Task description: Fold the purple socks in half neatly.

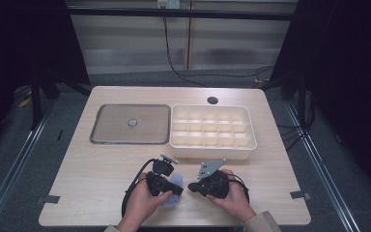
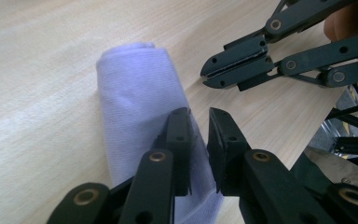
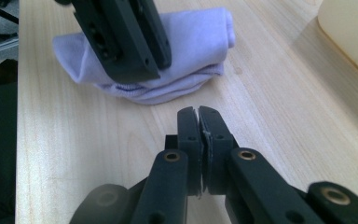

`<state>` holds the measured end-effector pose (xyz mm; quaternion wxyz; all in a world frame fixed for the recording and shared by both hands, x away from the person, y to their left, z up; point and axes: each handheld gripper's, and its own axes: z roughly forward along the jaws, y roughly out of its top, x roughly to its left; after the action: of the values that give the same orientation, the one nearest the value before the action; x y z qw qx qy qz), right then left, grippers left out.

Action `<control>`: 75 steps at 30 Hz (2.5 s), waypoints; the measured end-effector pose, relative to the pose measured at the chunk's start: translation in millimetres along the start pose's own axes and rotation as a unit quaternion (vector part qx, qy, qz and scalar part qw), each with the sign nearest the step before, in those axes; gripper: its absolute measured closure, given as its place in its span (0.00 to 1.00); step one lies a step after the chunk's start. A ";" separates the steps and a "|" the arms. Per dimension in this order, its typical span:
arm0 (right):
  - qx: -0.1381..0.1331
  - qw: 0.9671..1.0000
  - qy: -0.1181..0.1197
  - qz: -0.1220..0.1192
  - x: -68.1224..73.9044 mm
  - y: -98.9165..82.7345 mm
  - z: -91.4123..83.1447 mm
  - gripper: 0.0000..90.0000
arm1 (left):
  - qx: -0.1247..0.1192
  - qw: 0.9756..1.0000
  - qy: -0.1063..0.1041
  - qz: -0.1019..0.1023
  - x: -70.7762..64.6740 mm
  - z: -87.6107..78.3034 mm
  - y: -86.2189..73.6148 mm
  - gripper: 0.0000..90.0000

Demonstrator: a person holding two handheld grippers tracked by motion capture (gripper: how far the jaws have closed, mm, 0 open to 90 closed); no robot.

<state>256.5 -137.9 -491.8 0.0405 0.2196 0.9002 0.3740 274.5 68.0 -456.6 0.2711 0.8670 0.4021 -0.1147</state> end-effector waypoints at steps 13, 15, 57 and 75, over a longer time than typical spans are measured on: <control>0.005 1.000 0.000 -0.003 -0.6 -0.2 1.2 0.97 | -0.015 1.000 -0.002 0.001 -2.9 -16.0 10.1 0.82; 0.005 1.000 0.001 -0.003 -0.4 0.0 1.6 0.97 | -0.016 1.000 -0.004 0.001 -3.3 -17.0 11.5 0.81; 0.008 0.999 -0.011 0.052 -4.8 -2.8 -4.8 0.83 | -0.014 0.998 0.062 -0.024 39.1 -22.6 -21.6 0.79; -0.005 0.993 -0.023 0.118 -14.6 -6.5 -16.4 0.74 | -0.015 0.999 0.028 -0.021 14.7 0.9 -17.8 0.82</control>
<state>263.4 -159.0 -485.8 0.0180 0.3326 0.8649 0.3755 270.5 86.2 -470.2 0.2703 0.8570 0.4296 -0.0896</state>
